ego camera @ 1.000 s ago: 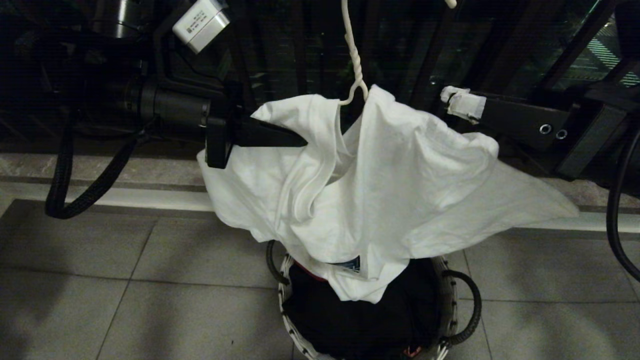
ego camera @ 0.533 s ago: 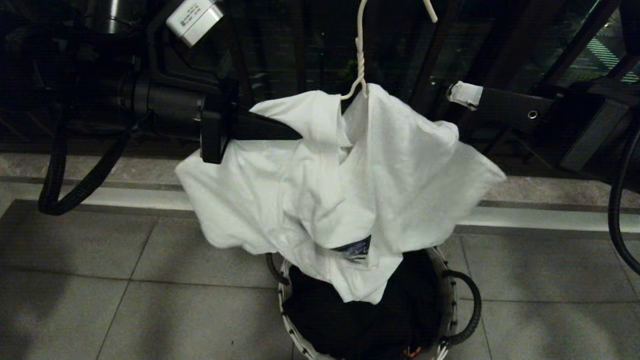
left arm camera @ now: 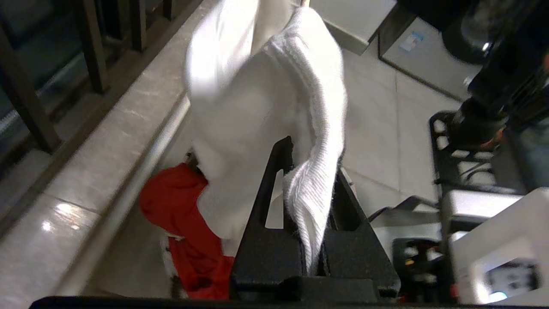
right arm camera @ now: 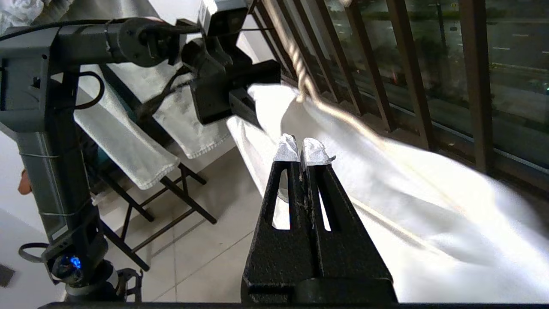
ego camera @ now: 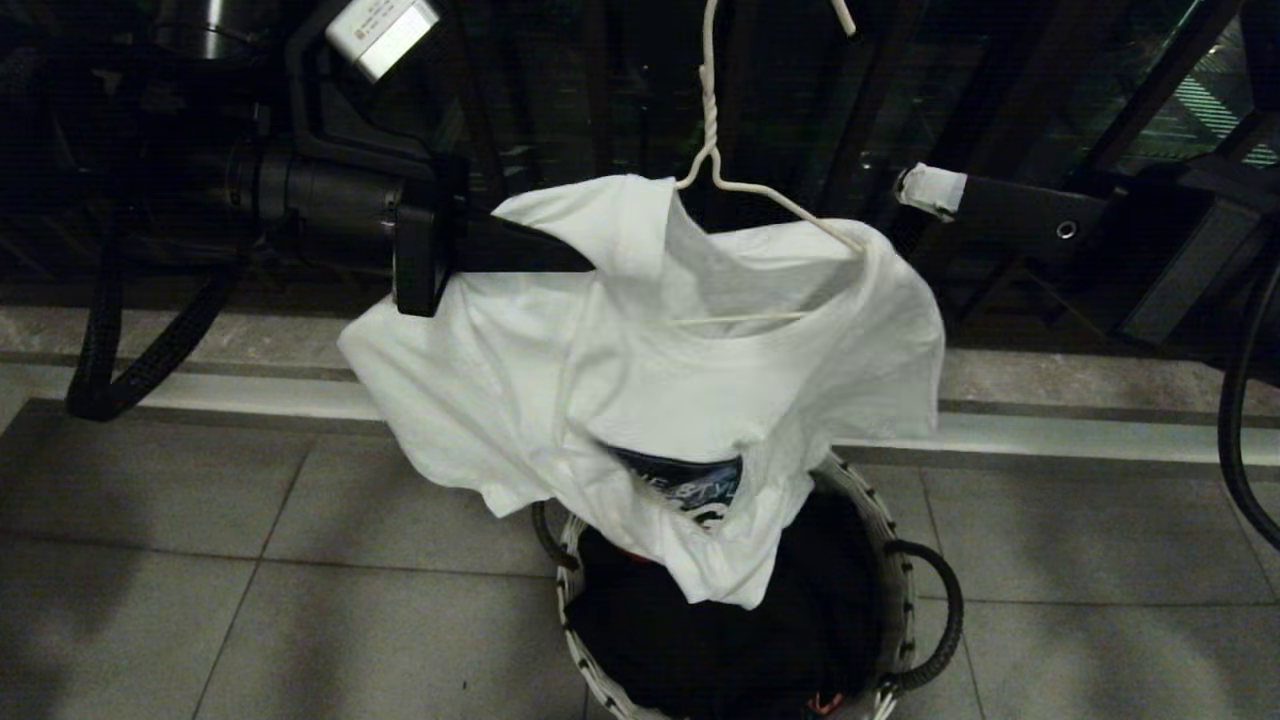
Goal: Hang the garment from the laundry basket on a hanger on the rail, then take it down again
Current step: Hang the clothes rack on the clothesline
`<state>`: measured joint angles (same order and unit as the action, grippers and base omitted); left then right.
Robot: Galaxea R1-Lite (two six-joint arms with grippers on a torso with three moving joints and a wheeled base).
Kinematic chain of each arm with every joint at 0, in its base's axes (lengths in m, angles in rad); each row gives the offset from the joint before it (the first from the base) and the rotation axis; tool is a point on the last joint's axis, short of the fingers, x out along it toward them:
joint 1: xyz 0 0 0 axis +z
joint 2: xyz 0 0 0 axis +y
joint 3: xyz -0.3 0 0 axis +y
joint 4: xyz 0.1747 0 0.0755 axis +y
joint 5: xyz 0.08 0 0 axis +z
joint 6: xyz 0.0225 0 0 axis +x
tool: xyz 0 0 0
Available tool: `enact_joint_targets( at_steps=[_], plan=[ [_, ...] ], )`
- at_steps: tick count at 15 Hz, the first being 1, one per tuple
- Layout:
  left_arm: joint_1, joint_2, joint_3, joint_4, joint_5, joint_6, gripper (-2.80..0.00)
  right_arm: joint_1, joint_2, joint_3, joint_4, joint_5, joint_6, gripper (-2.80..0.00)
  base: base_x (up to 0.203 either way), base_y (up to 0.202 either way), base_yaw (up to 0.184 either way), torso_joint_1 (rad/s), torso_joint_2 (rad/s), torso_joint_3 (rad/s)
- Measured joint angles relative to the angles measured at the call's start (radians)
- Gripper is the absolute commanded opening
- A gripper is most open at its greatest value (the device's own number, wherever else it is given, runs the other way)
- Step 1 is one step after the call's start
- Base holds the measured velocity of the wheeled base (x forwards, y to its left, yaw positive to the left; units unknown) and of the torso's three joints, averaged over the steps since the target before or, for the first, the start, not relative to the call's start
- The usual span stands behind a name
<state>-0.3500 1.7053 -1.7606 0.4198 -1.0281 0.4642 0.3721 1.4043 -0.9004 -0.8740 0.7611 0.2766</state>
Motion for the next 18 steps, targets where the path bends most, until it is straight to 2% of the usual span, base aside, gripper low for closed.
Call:
enact_joint_targets(
  at_steps=[1, 2, 11, 18],
  plan=[
    [0.0, -0.004, -0.009, 0.0, 0.001, -0.031, -2.8, 0.0, 0.0, 0.0, 0.0, 0.0, 0.0, -2.8, 0.0, 0.0, 0.0, 0.0, 0.0, 0.0],
    [0.0, -0.007, -0.015, 0.0, 0.001, -0.035, -2.8, 0.0, 0.0, 0.0, 0.001, 0.0, 0.0, -2.8, 0.0, 0.0, 0.0, 0.0, 0.0, 0.0],
    [0.0, -0.014, -0.01, 0.0, -0.006, -0.028, -2.8, -0.002, 0.0, -0.001, 0.001, 0.0, 0.001, -2.8, 0.0, 0.0, 0.0, 0.0, 0.0, 0.0],
    [0.0, -0.02, -0.016, 0.0, 0.002, -0.025, -2.8, -0.008, 0.002, -0.001, -0.001, -0.001, 0.001, -2.8, 0.0, 0.0, 0.0, 0.003, 0.0, 0.168]
  ],
)
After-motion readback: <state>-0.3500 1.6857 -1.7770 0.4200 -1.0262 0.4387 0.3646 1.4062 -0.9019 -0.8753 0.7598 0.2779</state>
